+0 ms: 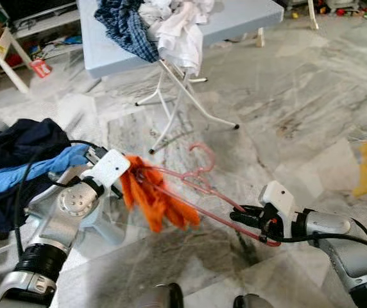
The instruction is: Hang hanger
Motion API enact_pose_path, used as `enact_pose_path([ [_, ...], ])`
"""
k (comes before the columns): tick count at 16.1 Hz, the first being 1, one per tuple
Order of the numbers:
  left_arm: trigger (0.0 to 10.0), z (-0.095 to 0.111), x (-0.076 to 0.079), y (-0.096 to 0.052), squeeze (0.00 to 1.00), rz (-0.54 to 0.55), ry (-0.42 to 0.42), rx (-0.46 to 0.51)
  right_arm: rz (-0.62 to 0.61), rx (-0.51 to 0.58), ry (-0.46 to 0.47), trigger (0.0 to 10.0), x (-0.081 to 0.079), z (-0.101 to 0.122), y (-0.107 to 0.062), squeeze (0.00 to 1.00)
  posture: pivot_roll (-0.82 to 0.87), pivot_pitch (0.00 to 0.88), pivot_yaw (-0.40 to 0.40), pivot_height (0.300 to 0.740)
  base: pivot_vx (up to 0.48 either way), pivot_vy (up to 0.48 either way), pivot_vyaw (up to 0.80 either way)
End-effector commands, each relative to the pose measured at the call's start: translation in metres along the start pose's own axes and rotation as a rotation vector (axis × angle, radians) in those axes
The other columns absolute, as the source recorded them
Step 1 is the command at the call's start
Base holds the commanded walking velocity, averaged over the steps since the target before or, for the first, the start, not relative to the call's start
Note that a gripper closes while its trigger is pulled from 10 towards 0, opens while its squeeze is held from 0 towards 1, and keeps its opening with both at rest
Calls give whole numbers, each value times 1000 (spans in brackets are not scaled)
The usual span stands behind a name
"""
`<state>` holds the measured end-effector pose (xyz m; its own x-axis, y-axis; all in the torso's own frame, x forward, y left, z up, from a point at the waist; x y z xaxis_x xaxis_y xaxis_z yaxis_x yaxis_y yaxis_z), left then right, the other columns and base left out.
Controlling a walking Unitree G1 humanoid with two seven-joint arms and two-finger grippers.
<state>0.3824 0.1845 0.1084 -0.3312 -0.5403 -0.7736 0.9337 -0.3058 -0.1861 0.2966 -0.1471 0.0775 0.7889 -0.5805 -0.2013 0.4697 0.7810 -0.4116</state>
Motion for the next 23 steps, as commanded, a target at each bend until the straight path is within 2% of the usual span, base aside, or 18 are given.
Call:
enact_pose_path([
  [1,10000,-12,-16,-2,0,49,12,-58,38,50,-22,10000,-7,17,-2,0,15,116,141,740,0,0,0],
  [3,10000,-9,-22,3,0,77,3,-65,42,38,-24,10000,-7,17,-5,0,12,117,140,740,0,0,0],
  [9,10000,31,-35,17,0,119,-4,47,54,15,-28,10000,-12,13,1,0,10,119,144,740,0,0,0],
  [11,10000,47,-44,16,0,136,-1,93,51,-4,-24,10000,-13,7,5,0,11,120,145,740,0,0,0],
  [13,10000,50,-52,11,0,150,29,109,21,-19,-13,10000,-9,3,7,0,15,121,145,740,0,0,0],
  [16,10000,50,-64,-1,0,178,51,102,-9,-70,-5,10000,-2,-10,6,0,27,123,144,740,0,0,0],
  [18,10000,37,-61,-5,0,172,79,57,-29,-92,-1,10000,3,-15,3,0,28,120,142,740,0,0,0],
  [20,10000,32,-61,-8,0,174,91,37,-57,-110,-5,10000,11,-18,-2,0,28,119,141,740,0,0,0],
  [23,10000,25,-61,-14,0,186,87,-9,-193,-171,-1,10000,41,-25,-20,0,22,116,135,740,0,0,0],
])
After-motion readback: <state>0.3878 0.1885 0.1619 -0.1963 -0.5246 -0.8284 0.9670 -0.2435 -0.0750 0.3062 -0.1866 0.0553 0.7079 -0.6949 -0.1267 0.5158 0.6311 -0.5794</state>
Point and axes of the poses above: a point about 5 cm out from each wrist's last joint towards the gripper, its own y axis pointing out of the wrist towards the gripper, its own z axis along the axis of the wrist's last joint, x = y × z, the point moved 5 cm from there along y, pointing out of the wrist towards the gripper, and after that the axes turned 14 degrees about y, right-handed, at the moved point
